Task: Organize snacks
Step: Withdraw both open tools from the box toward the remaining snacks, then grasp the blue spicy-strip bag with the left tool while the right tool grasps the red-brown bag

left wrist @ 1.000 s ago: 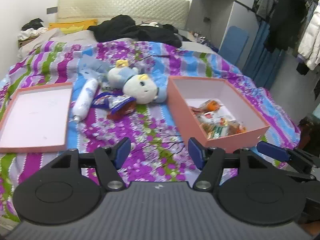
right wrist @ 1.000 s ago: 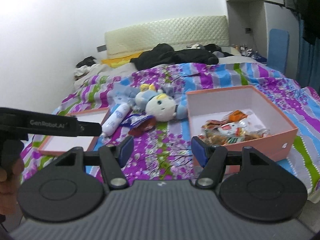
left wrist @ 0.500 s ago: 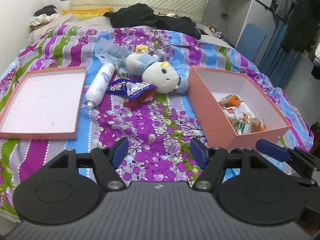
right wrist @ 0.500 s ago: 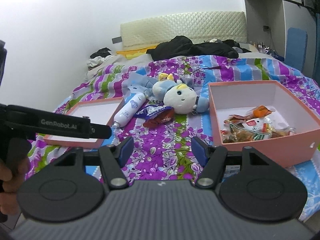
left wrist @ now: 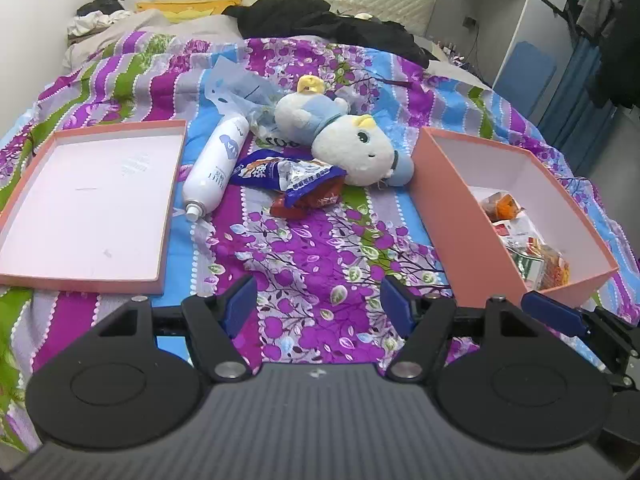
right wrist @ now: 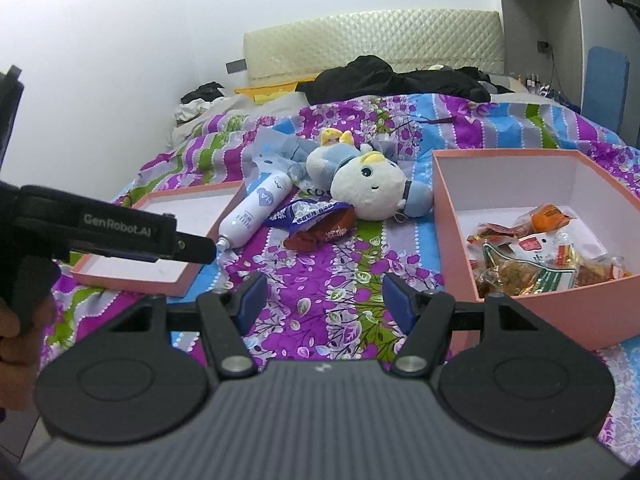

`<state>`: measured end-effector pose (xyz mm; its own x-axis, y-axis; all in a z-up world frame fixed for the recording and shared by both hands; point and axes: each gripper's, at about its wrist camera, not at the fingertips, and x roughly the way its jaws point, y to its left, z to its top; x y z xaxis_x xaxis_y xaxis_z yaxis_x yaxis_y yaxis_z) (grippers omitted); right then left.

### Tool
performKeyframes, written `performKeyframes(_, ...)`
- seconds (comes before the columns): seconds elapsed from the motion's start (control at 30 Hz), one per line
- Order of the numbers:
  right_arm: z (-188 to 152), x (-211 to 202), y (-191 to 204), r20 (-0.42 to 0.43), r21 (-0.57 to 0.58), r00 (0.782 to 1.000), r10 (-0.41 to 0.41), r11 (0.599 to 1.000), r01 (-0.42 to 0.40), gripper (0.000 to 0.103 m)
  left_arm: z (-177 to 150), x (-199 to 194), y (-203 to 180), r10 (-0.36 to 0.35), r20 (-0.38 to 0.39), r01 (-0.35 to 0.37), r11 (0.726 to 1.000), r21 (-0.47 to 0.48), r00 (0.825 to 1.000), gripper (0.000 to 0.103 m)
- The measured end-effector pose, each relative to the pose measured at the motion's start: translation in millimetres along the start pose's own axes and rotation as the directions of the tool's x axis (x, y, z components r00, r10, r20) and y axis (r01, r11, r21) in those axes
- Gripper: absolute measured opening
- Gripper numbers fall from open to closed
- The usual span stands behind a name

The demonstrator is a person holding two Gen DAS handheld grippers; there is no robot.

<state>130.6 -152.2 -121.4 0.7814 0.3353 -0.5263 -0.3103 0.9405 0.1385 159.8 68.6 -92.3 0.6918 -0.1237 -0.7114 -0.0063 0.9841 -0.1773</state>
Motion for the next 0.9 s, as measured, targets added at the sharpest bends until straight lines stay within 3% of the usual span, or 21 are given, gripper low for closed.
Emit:
performKeyframes(0.2,1,33,1,-0.030,0.004,0.999,0.013,1.000,-0.013,0.073,13,34,11,0.000,-0.023,0.000,1.000,0.003,1.000,0.073)
performKeyframes(0.27,-1,46,3,-0.036,-0.003,0.999,0.016,1.000,-0.016,0.092,17,48,16,0.005,-0.026,-0.005,1.000,0.000,1.000,0.073)
performKeyframes(0.3,-1,53,3,-0.042,-0.004,0.999,0.021,1.000,-0.021,0.094,20,56,19,0.013,-0.029,-0.014,1.000,-0.002,0.999,0.073)
performKeyframes(0.5,-4,94,2,-0.046,-0.006,0.998,0.048,0.999,-0.049,0.094,39,97,33,0.008,-0.019,-0.008,1.000,0.023,1.000,0.073)
performKeyframes(0.63,-4,127,-4,-0.054,0.015,0.997,0.059,0.998,-0.058,0.094,57,127,46,-0.009,-0.013,0.009,1.000,-0.003,1.000,0.082)
performKeyframes(0.8,-4,166,-4,-0.043,-0.027,0.998,0.051,0.998,-0.052,0.094,78,168,62,-0.083,-0.045,0.081,0.996,-0.049,0.996,0.083)
performKeyframes(0.9,-2,186,-1,-0.026,-0.094,0.999,0.046,0.994,-0.048,0.094,87,192,73,-0.145,-0.066,0.135,0.982,-0.131,0.987,0.083)
